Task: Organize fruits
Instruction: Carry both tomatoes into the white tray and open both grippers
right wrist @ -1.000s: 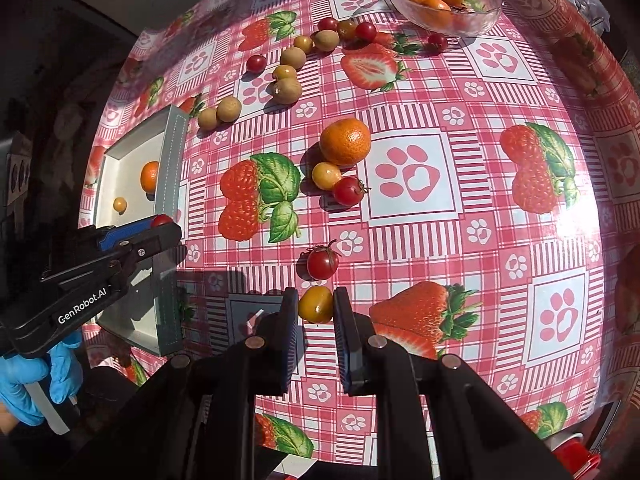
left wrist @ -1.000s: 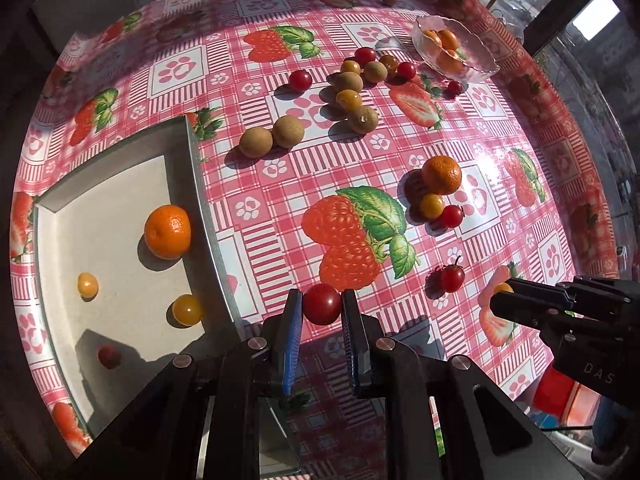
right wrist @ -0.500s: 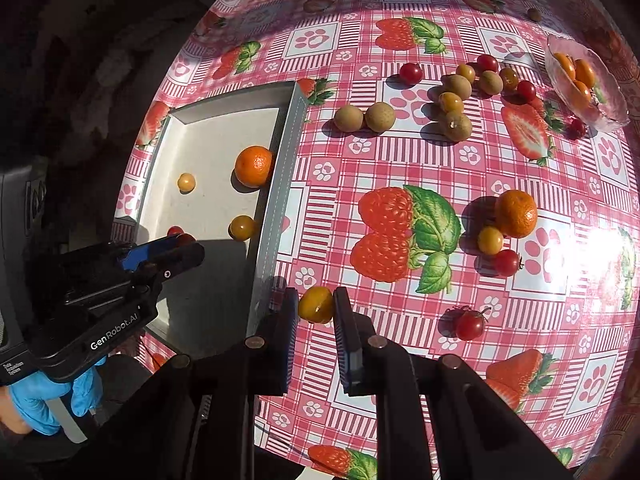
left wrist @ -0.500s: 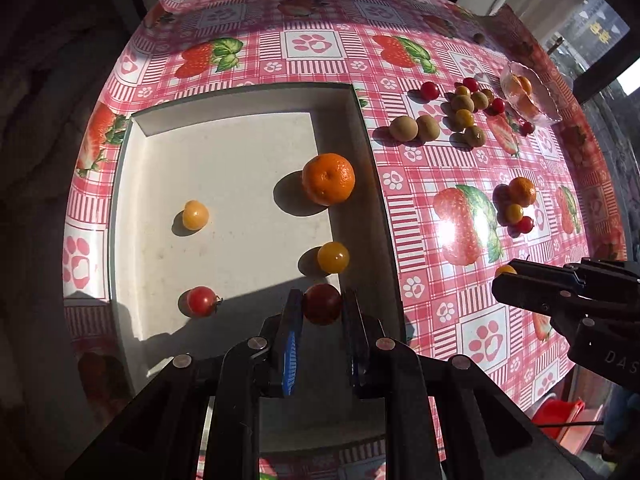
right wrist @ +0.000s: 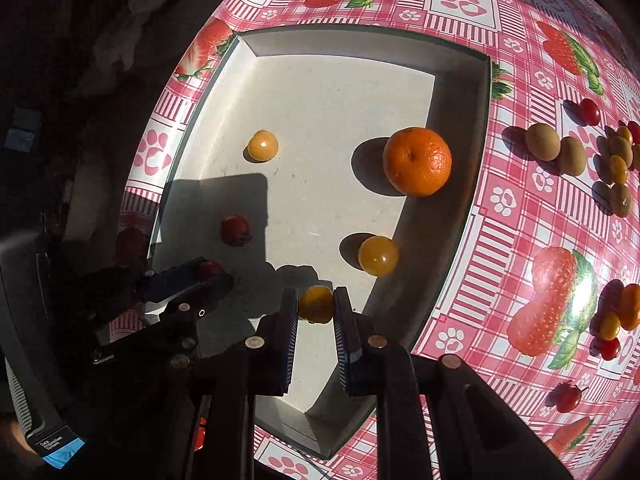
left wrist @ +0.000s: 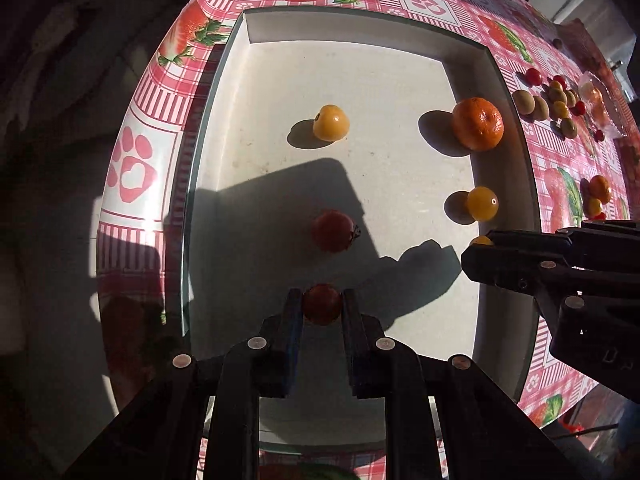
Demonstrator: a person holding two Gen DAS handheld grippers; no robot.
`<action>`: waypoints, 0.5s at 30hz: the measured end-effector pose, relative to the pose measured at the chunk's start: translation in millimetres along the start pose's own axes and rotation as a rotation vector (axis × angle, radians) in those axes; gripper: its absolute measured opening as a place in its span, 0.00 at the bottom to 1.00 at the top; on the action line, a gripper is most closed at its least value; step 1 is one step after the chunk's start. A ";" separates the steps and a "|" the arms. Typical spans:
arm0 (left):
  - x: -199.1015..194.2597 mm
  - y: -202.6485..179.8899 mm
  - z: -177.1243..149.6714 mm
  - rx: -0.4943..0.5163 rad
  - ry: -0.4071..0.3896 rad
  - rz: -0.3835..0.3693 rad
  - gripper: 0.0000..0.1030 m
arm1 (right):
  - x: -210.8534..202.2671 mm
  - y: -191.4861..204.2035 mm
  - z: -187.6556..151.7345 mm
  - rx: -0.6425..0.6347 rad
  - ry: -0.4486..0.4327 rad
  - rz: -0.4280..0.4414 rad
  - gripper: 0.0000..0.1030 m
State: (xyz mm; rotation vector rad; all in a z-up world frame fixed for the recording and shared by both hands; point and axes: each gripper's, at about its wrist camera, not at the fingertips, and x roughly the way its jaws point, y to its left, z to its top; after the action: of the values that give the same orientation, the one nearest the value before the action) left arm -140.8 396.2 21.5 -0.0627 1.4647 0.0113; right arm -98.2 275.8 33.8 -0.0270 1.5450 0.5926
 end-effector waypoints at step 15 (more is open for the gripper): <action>3.3 -14.5 -5.7 0.053 -0.030 0.034 0.67 | 26.5 18.2 5.4 -0.077 0.054 -0.092 0.51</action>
State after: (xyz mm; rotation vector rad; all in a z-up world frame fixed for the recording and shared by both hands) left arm -145.5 381.3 18.1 0.0053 1.4347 0.0009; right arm -102.2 302.5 15.5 -0.1734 1.5639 0.5817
